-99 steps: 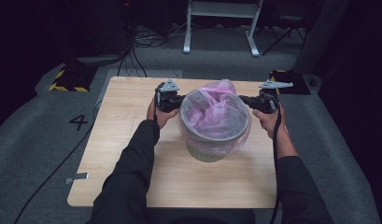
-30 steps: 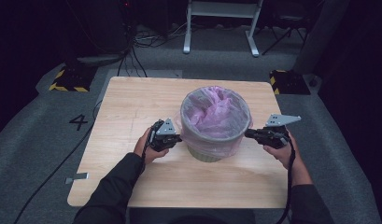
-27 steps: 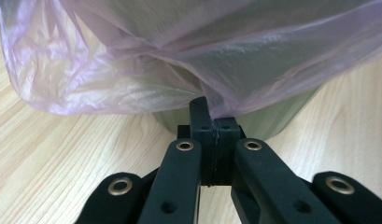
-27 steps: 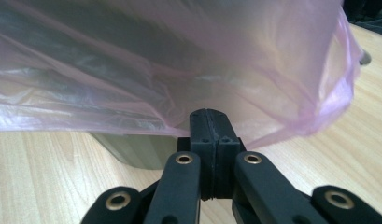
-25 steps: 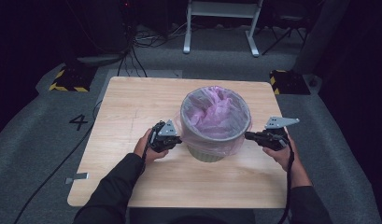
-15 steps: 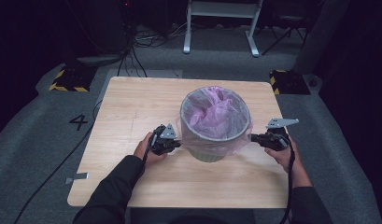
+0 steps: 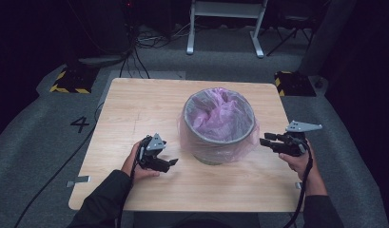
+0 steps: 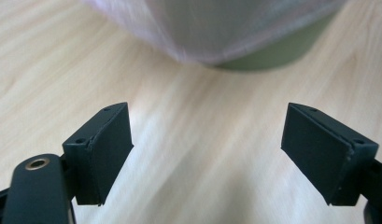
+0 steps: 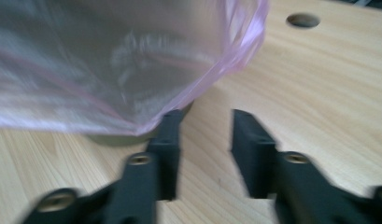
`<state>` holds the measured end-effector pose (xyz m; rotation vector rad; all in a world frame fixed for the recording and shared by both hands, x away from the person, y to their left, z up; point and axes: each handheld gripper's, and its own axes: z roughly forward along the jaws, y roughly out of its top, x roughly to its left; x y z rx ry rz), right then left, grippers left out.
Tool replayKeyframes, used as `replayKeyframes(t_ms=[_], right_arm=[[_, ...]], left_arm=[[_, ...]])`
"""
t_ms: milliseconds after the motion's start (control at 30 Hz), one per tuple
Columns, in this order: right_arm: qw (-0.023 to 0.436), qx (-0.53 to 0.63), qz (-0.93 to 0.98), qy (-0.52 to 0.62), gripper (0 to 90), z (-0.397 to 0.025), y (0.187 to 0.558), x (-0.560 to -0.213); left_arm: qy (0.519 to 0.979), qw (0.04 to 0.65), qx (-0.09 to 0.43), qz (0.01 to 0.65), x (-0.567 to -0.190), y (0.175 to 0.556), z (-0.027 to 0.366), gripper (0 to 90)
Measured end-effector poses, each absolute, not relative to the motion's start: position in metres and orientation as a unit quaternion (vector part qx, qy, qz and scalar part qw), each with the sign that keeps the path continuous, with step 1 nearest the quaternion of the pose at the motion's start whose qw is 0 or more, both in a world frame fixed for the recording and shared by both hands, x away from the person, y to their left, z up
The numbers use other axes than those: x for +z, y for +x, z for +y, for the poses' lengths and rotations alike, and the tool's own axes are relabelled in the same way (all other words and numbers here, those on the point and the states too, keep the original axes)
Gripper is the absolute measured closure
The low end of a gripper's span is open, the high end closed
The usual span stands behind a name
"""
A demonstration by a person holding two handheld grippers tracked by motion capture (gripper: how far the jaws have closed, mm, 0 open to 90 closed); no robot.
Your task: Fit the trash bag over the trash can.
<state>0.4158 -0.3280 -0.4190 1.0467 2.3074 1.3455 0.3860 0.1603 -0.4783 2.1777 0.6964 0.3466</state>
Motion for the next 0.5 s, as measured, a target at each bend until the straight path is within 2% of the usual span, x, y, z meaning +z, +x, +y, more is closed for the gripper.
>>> replayKeyframes(t_ms=[33, 67, 167, 500], right_arm=[[0.144, 0.471, 0.791, 0.363, 41.8, -0.328, 0.414, -0.414], [0.144, 0.471, 0.791, 0.363, 41.8, -0.328, 0.414, -0.414], [0.165, 0.495, 0.776, 0.354, 26.9, -0.328, 0.405, -0.391], [0.199, 0.499, 0.780, 0.320, 23.0, -0.308, 0.402, -0.348]], left_arm=[[0.867, 0.395, 0.132, 0.275, -0.483, 0.378, 0.164, 16.0], [0.867, 0.395, 0.132, 0.275, -0.483, 0.378, 0.164, 15.9], [0.879, 0.363, 0.138, 0.278, -0.492, 0.365, 0.165, 17.8], [0.880, 0.353, 0.132, 0.289, -0.500, 0.354, 0.171, 17.9]])
